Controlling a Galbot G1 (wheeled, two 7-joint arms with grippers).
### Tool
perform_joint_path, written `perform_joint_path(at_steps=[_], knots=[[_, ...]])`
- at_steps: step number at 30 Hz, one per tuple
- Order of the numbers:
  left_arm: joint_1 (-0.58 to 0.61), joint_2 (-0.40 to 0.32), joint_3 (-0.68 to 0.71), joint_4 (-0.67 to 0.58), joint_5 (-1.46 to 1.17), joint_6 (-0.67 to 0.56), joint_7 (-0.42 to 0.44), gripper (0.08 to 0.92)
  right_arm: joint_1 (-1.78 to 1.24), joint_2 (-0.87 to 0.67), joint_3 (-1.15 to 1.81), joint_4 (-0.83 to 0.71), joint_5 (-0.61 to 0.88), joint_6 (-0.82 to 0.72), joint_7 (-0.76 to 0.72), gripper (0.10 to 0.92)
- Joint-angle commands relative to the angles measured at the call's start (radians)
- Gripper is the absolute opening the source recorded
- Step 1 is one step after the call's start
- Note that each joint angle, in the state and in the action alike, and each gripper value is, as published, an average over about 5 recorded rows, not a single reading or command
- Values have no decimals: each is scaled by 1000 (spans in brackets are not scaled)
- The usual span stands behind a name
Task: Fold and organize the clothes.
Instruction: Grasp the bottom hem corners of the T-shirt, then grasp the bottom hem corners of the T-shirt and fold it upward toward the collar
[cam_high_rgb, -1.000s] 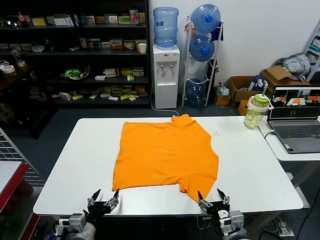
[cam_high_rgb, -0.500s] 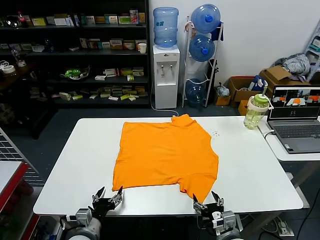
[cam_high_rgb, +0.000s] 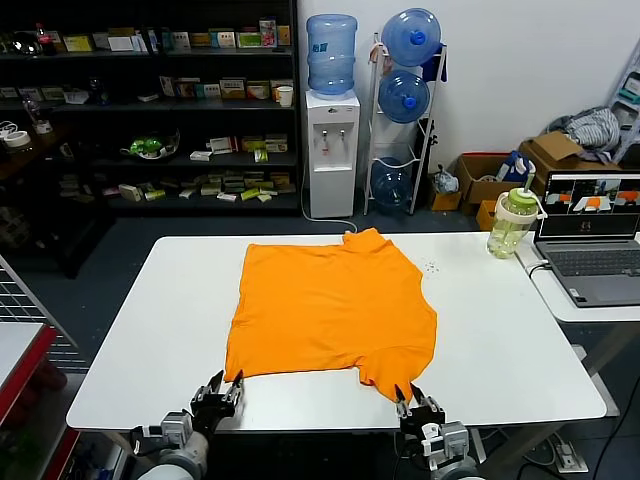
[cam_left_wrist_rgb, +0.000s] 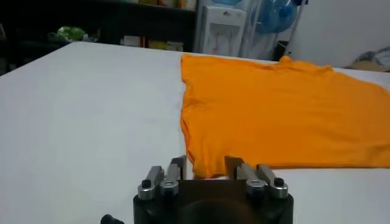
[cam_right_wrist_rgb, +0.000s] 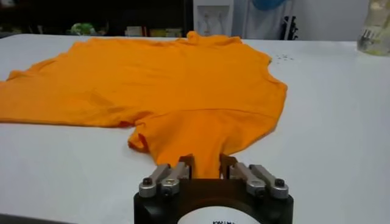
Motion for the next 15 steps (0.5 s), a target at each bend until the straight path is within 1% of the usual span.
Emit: perform_joint_path(at_steps=[1,3,5,10,13,15], knots=[[-7,-2,5,14,7,0,-1,372,1,1,-1,3,5,9,3,183],[-4,-2,4,9,9,0,-2,320,-2,-1,0,9,10,18,8,141],[3,2,0,-6,8,-1,-5,259,-12,-5,2,23,20,24,18,125],[70,34,-27,-96,-28,6,-13,124,-78,-57,7,103,69,35,46,125],[136,68,-46,-168,-84,18,-31,94,-136,-97,20,166,102,34,65,125],[179,89,-60,-215,-124,29,-46,94,-178,-123,33,207,125,29,79,125]])
